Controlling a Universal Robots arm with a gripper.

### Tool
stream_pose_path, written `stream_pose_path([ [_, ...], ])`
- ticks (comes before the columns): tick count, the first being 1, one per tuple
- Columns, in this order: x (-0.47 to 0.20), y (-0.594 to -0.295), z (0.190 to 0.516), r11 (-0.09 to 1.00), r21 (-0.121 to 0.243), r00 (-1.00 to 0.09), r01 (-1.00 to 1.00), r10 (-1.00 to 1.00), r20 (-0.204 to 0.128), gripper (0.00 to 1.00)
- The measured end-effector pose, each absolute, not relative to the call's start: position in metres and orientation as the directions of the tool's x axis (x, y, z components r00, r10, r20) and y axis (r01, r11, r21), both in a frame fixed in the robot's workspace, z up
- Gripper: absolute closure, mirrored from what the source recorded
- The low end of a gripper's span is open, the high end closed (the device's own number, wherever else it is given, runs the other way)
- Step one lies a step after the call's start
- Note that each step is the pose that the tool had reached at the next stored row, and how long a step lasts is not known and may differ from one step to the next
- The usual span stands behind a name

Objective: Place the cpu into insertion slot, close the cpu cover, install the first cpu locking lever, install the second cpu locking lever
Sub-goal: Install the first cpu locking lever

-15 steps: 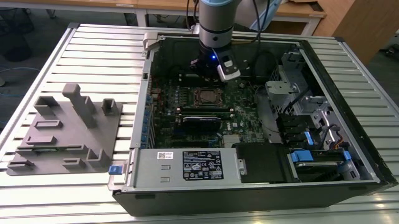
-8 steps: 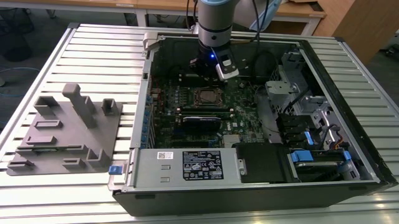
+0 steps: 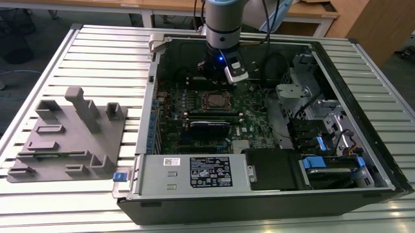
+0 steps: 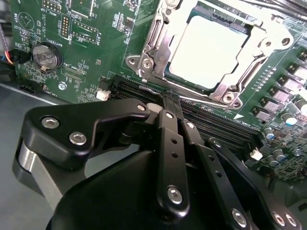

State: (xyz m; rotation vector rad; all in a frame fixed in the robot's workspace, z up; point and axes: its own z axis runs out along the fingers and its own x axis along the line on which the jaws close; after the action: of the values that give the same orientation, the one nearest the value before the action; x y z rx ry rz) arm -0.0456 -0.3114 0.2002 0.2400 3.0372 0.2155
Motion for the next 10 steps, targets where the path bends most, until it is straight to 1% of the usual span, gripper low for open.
stream_pose_path([
  [10, -0.0457, -0.3109, 0.1996, 0.978, 0.148, -0.983, 0.148, 0.162, -0.086, 0.89],
])
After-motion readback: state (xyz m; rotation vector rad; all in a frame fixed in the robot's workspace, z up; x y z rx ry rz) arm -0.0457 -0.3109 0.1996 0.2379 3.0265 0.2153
